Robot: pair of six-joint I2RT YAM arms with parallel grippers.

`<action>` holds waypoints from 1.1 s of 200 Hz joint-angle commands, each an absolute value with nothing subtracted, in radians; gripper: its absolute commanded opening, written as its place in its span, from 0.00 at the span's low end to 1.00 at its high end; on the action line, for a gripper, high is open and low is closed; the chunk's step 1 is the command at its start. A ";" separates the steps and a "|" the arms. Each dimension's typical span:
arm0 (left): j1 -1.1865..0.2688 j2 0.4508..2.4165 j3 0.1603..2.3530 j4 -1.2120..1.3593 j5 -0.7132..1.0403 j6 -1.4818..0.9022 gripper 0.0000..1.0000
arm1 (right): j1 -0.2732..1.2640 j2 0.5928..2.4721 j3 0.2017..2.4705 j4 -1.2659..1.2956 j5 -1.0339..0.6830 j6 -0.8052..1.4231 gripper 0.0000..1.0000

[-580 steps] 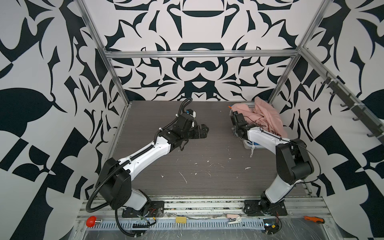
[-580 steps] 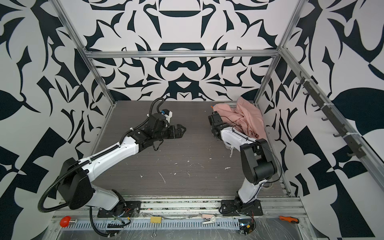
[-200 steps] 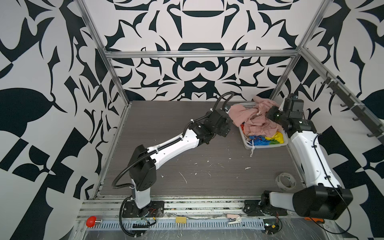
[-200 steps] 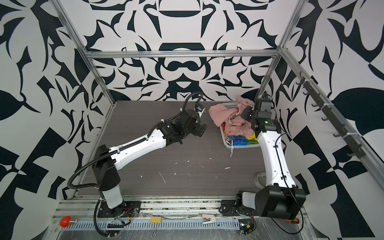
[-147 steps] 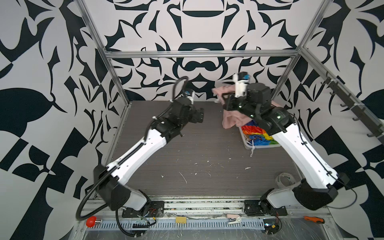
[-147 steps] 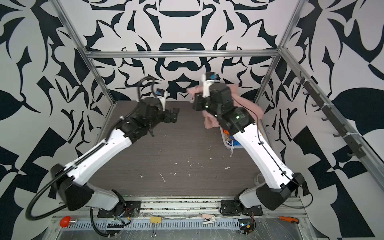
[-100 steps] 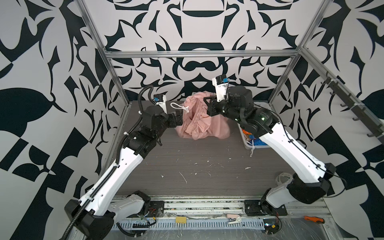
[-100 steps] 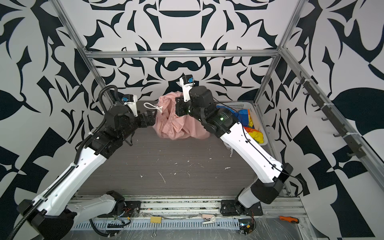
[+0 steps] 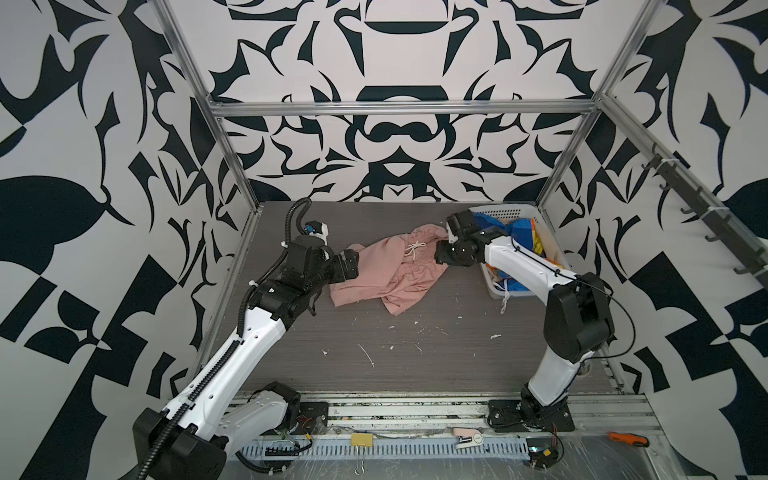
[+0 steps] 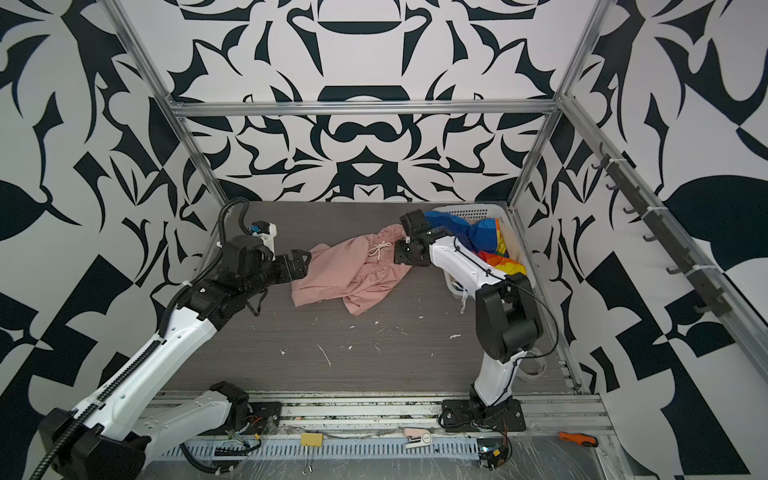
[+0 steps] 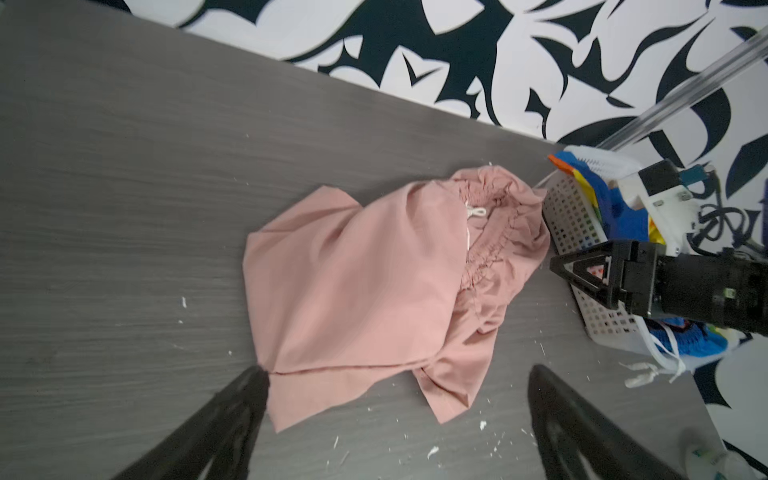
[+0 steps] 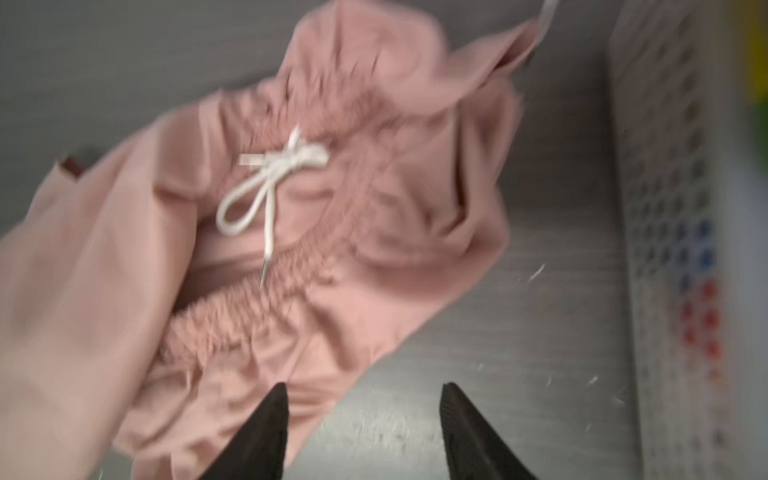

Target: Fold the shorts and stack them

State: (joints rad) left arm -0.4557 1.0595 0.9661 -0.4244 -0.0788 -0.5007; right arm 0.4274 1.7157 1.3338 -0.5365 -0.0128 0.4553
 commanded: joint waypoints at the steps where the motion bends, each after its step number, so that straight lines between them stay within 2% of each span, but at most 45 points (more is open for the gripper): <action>1: -0.452 1.097 0.918 -0.425 0.031 -0.559 0.99 | 0.439 1.567 1.243 -0.433 -0.046 0.485 0.66; 16: -0.452 1.135 0.885 -0.405 0.086 -0.593 0.99 | 0.457 1.563 1.174 -0.390 -0.068 0.505 0.74; 34: -0.466 1.193 0.855 -0.347 0.203 -0.631 0.99 | 0.499 1.598 1.143 -0.358 -0.076 0.521 0.76; 47: -0.499 1.241 0.864 -0.349 0.212 -0.632 0.99 | 0.532 1.633 1.134 -0.334 -0.071 0.529 0.78; 70: -0.556 1.342 0.911 -0.397 0.154 -0.595 0.99 | 0.569 1.713 1.118 -0.272 -0.094 0.560 0.81; 99: -0.597 1.476 0.997 -0.488 -0.004 -0.531 0.99 | 0.600 1.805 1.127 -0.225 -0.110 0.584 0.83; 139: -0.598 1.626 1.101 -0.530 -0.155 -0.481 0.99 | 0.624 1.874 1.140 -0.179 -0.121 0.610 0.82; 147: -0.595 1.649 1.117 -0.518 -0.188 -0.468 1.00 | 0.631 1.884 1.144 -0.175 -0.122 0.610 0.78; 155: -0.589 1.676 1.139 -0.512 -0.211 -0.460 0.95 | 0.635 1.895 1.146 -0.169 -0.119 0.608 0.71; 164: -0.578 1.705 1.162 -0.502 -0.225 -0.455 0.87 | 0.635 1.902 1.142 -0.162 -0.119 0.606 0.57; 182: -0.547 1.761 1.211 -0.482 -0.213 -0.440 0.44 | 0.635 1.898 1.135 -0.151 -0.110 0.594 0.19; 196: -0.504 1.795 1.258 -0.496 -0.169 -0.435 0.21 | 0.625 1.869 1.147 -0.192 -0.094 0.564 0.00; 211: -0.432 1.792 1.284 -0.497 -0.095 -0.438 0.00 | 0.599 1.808 1.153 -0.239 -0.067 0.528 0.00; 220: -0.383 1.773 1.283 -0.483 -0.063 -0.448 0.00 | 0.573 1.759 1.154 -0.259 -0.066 0.510 0.00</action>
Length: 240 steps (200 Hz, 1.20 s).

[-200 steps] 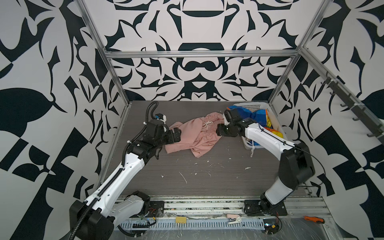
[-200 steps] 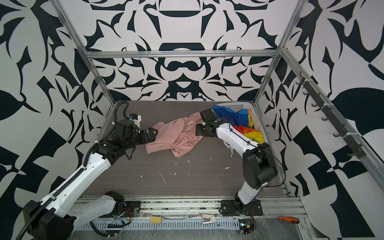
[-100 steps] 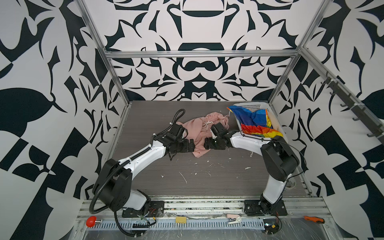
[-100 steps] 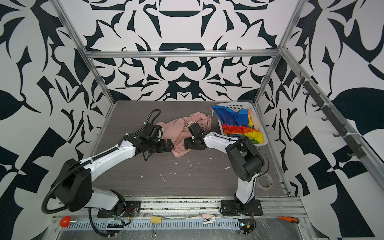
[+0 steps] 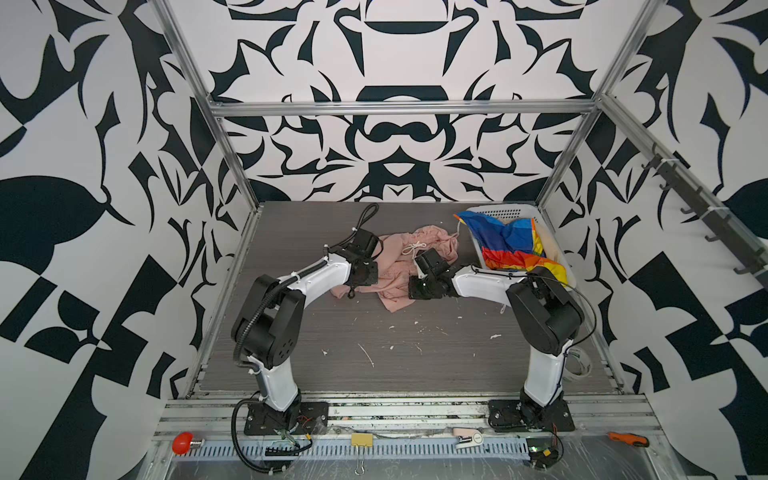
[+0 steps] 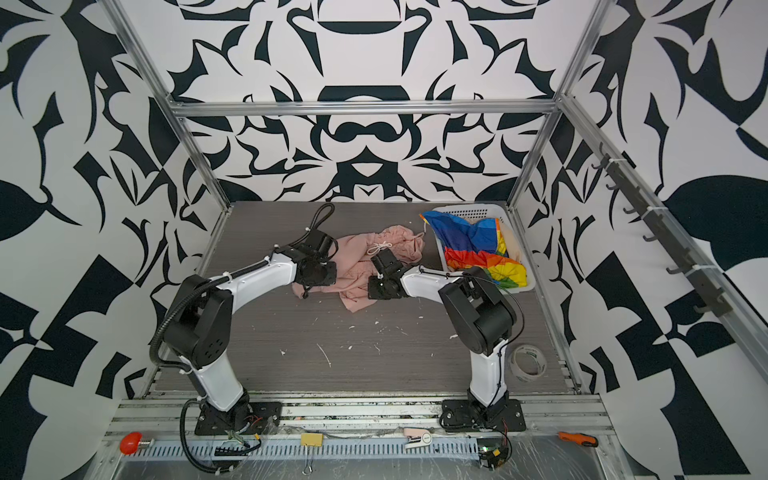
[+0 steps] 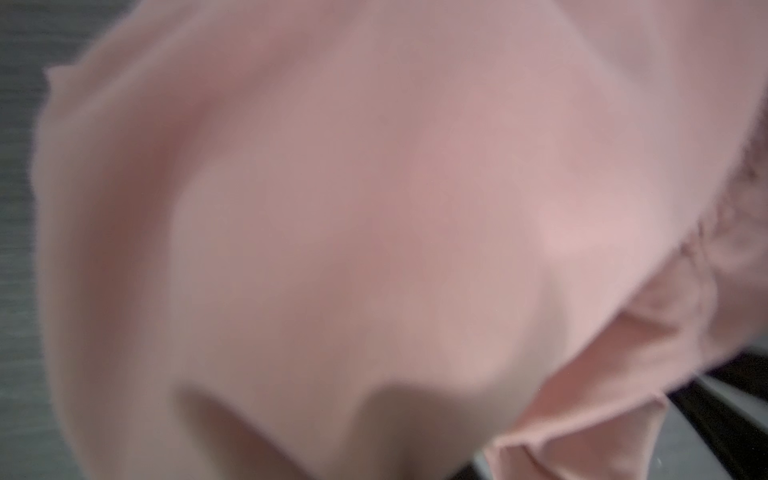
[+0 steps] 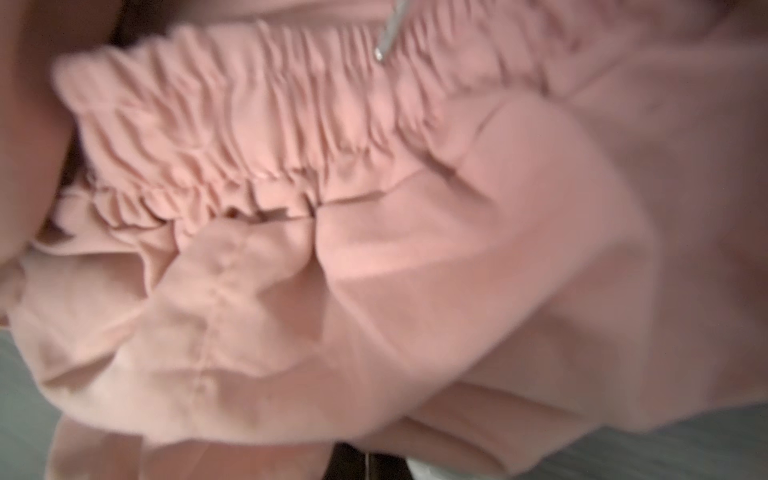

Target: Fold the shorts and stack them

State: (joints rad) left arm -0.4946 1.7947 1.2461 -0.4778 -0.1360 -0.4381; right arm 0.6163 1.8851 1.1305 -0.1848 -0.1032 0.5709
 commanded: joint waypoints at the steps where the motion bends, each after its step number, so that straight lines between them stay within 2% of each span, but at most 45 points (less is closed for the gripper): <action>1: -0.377 1.771 1.283 -0.482 -0.058 -0.450 0.00 | 0.569 1.753 1.154 -0.261 -0.067 0.507 0.00; 26: -0.218 1.670 1.232 -0.418 0.069 -0.539 0.00 | 0.443 1.605 1.187 -0.347 -0.073 0.450 0.00; 60: 0.038 1.469 1.009 -0.209 0.293 -0.760 0.00 | 0.248 1.478 1.252 -0.442 -0.010 0.360 0.00; 89: 0.079 1.351 0.920 -0.207 0.310 -0.784 0.00 | 0.222 1.523 1.265 -0.530 0.010 0.310 0.00; 96: 0.079 1.337 0.903 -0.211 0.313 -0.788 0.09 | 0.222 1.536 1.241 -0.519 -0.008 0.317 0.00; 103: 0.078 1.325 0.884 -0.214 0.316 -0.794 0.19 | 0.222 1.547 1.219 -0.509 -0.026 0.325 0.06; 124: 0.080 1.310 0.846 -0.213 0.368 -0.796 0.45 | 0.225 1.579 1.182 -0.508 -0.056 0.352 0.33; 134: 0.078 1.306 0.842 -0.228 0.390 -0.794 0.63 | 0.236 1.570 1.170 -0.509 -0.050 0.355 0.45; 145: 0.076 1.298 0.837 -0.242 0.417 -0.784 0.90 | 0.261 1.543 1.157 -0.510 -0.027 0.352 0.54; 154: 0.076 1.283 0.831 -0.258 0.420 -0.777 0.99 | 0.293 1.519 1.150 -0.511 -0.005 0.351 0.57; 196: 0.077 1.189 0.804 -0.281 0.374 -0.761 0.99 | 0.550 1.480 1.117 -0.481 0.082 0.394 0.66; 240: 0.002 1.177 0.829 -0.297 0.356 -0.760 0.99 | 0.717 1.630 1.114 -0.283 -0.068 0.527 0.67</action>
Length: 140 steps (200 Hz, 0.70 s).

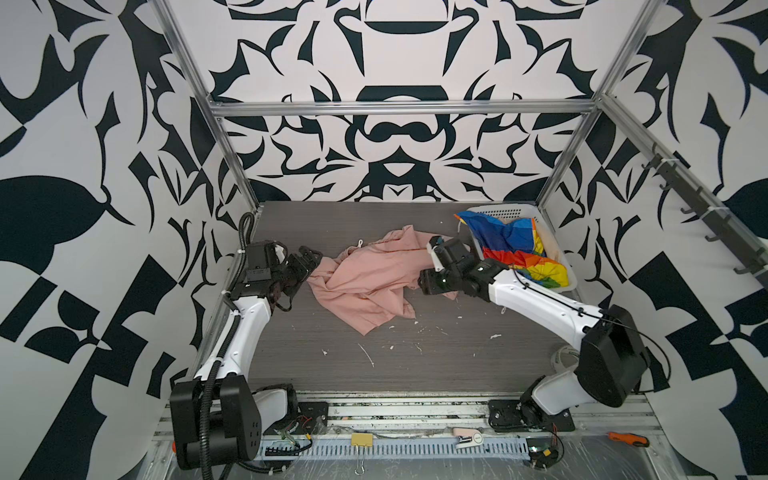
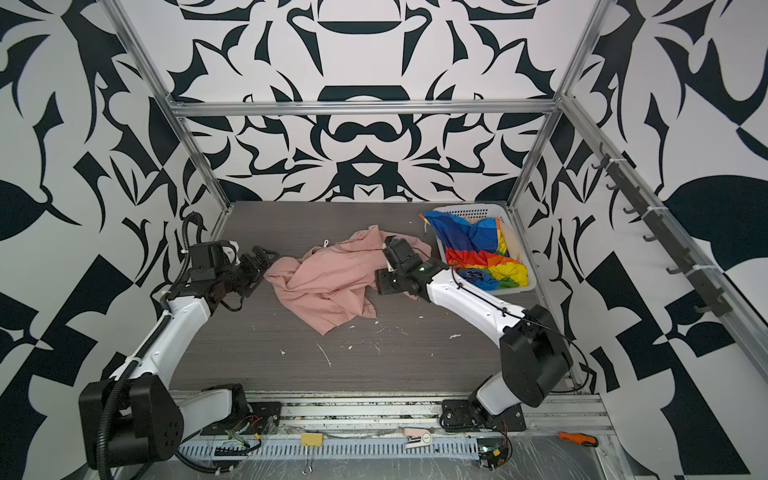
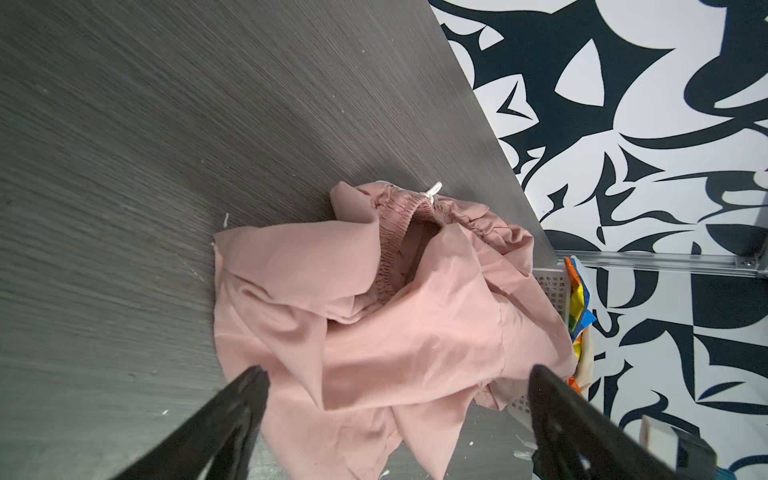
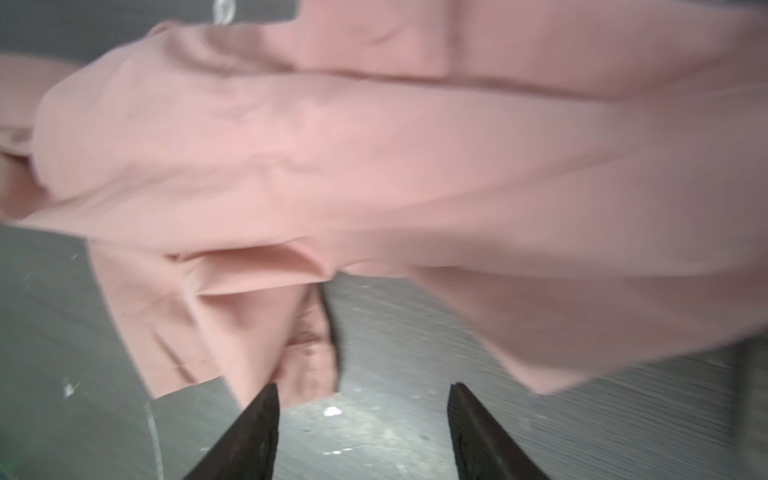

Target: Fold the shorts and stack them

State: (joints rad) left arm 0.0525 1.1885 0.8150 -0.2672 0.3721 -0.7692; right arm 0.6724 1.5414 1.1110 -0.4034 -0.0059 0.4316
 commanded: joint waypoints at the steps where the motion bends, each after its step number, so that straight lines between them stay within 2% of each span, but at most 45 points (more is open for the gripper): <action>1: 0.000 1.177 0.831 -0.297 0.355 -0.760 1.00 | 0.717 1.630 1.114 -0.283 -0.068 0.527 0.67; 36: -0.093 1.190 0.855 -0.317 0.325 -0.747 0.99 | 0.783 1.804 1.212 -0.234 -0.125 0.580 0.67; 43: -0.104 1.195 0.856 -0.317 0.326 -0.748 0.99 | 0.785 1.829 1.231 -0.243 -0.136 0.580 0.63; 52: -0.119 1.201 0.856 -0.318 0.327 -0.750 0.99 | 0.785 1.847 1.238 -0.249 -0.145 0.572 0.53; 62: -0.133 1.207 0.858 -0.319 0.330 -0.747 0.99 | 0.785 1.838 1.234 -0.260 -0.140 0.557 0.36; 63: -0.134 1.208 0.859 -0.319 0.331 -0.746 0.99 | 0.784 1.833 1.232 -0.265 -0.129 0.553 0.31; 68: -0.140 1.210 0.862 -0.320 0.333 -0.746 1.00 | 0.781 1.822 1.226 -0.281 -0.107 0.541 0.22; 72: -0.143 1.210 0.863 -0.322 0.333 -0.743 0.99 | 0.776 1.802 1.216 -0.301 -0.077 0.527 0.11; 80: -0.149 1.210 0.869 -0.328 0.335 -0.738 0.99 | 0.759 1.764 1.189 -0.332 -0.031 0.500 0.00; 140: -0.179 1.239 0.958 -0.354 0.328 -0.720 0.99 | 0.502 1.531 1.026 -0.597 0.172 0.313 0.00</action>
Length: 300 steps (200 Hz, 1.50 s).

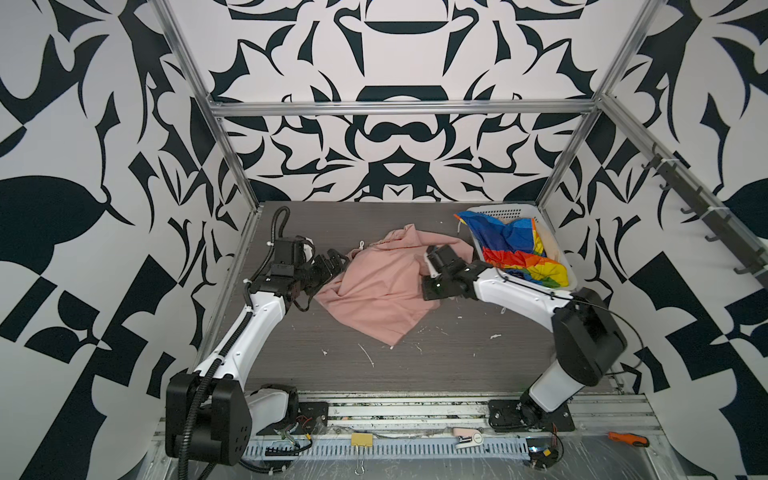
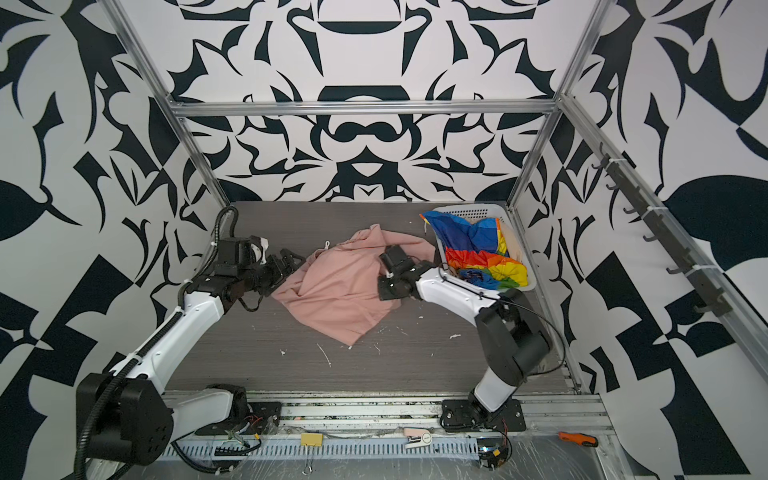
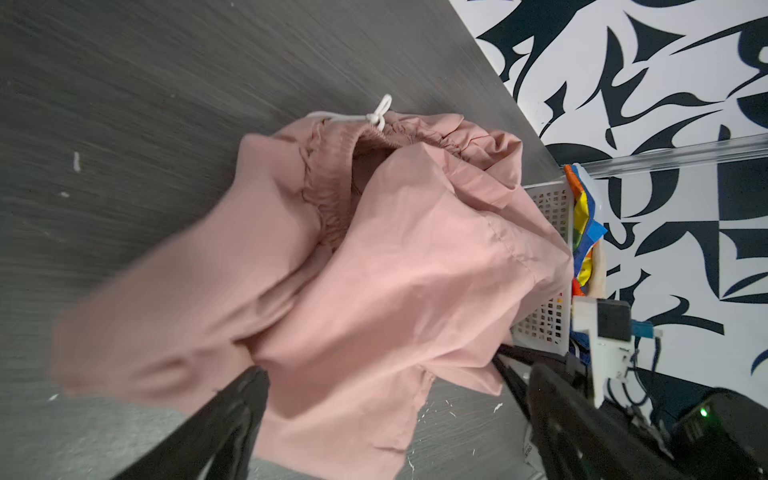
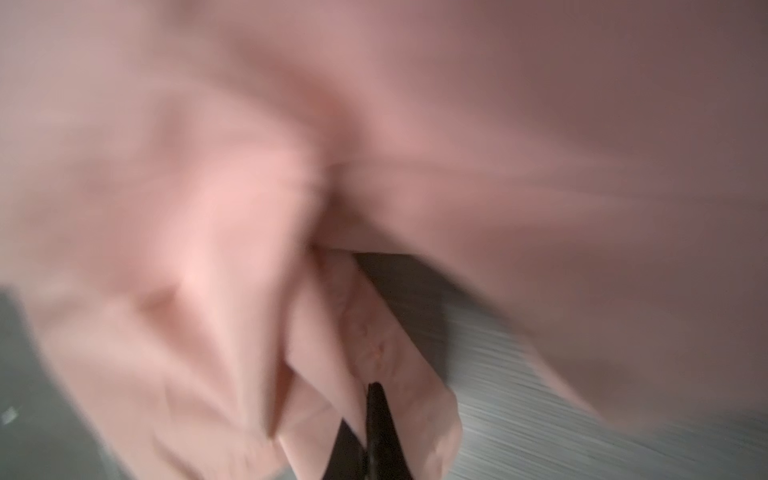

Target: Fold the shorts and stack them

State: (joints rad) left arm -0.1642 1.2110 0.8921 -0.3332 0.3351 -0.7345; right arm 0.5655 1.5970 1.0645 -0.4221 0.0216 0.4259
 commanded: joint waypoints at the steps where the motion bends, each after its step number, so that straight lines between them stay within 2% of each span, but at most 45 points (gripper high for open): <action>1: -0.179 1.241 0.959 -0.354 0.328 -0.720 0.99 | 0.502 1.531 1.026 -0.597 0.172 0.313 0.00; 19: -0.197 1.267 0.990 -0.355 0.320 -0.716 0.99 | 0.467 1.481 1.036 -0.673 0.307 0.279 0.00; 57: -0.269 1.424 1.089 -0.356 0.312 -0.686 0.99 | 0.441 1.428 1.103 -0.743 0.414 0.243 0.05; 68: -0.299 1.483 1.143 -0.385 0.304 -0.656 0.99 | 0.440 1.440 1.134 -0.771 0.429 0.238 0.11; 78: -0.339 1.542 1.193 -0.416 0.272 -0.615 0.99 | 0.440 1.447 1.167 -0.810 0.415 0.249 0.21; 86: -0.370 1.588 1.232 -0.443 0.240 -0.582 0.99 | 0.442 1.440 1.181 -0.820 0.388 0.265 0.26; 114: -0.475 1.747 1.360 -0.541 0.154 -0.477 0.99 | 0.452 1.374 1.168 -0.756 0.259 0.311 0.52; 124: -0.510 1.790 1.390 -0.571 0.108 -0.449 1.00 | 0.455 1.367 1.164 -0.743 0.239 0.319 0.55; 141: -0.552 1.836 1.414 -0.618 0.006 -0.418 0.95 | 0.466 1.363 1.144 -0.703 0.164 0.329 0.58; 183: -0.555 1.869 1.409 -0.641 -0.104 -0.426 0.86 | 0.480 1.422 1.107 -0.652 0.124 0.331 0.59; 188: -0.555 1.875 1.412 -0.641 -0.105 -0.425 0.81 | 0.480 1.431 1.101 -0.642 0.114 0.333 0.59; 212: -0.556 1.905 1.422 -0.629 -0.067 -0.430 0.73 | 0.481 1.461 1.082 -0.603 0.080 0.342 0.59; 240: -0.557 1.947 1.435 -0.632 -0.051 -0.427 0.52 | 0.487 1.481 1.057 -0.565 0.054 0.357 0.59; 262: -0.557 1.974 1.447 -0.635 -0.033 -0.424 0.41 | 0.489 1.495 1.042 -0.549 0.050 0.360 0.59; 279: -0.557 1.988 1.459 -0.641 -0.022 -0.417 0.26 | 0.489 1.503 1.035 -0.538 0.052 0.359 0.59; 297: -0.552 1.982 1.487 -0.660 0.003 -0.394 0.01 | 0.488 1.514 1.034 -0.525 0.042 0.354 0.59; 300: -0.549 1.977 1.490 -0.664 0.002 -0.388 0.00 | 0.489 1.515 1.035 -0.522 0.041 0.352 0.59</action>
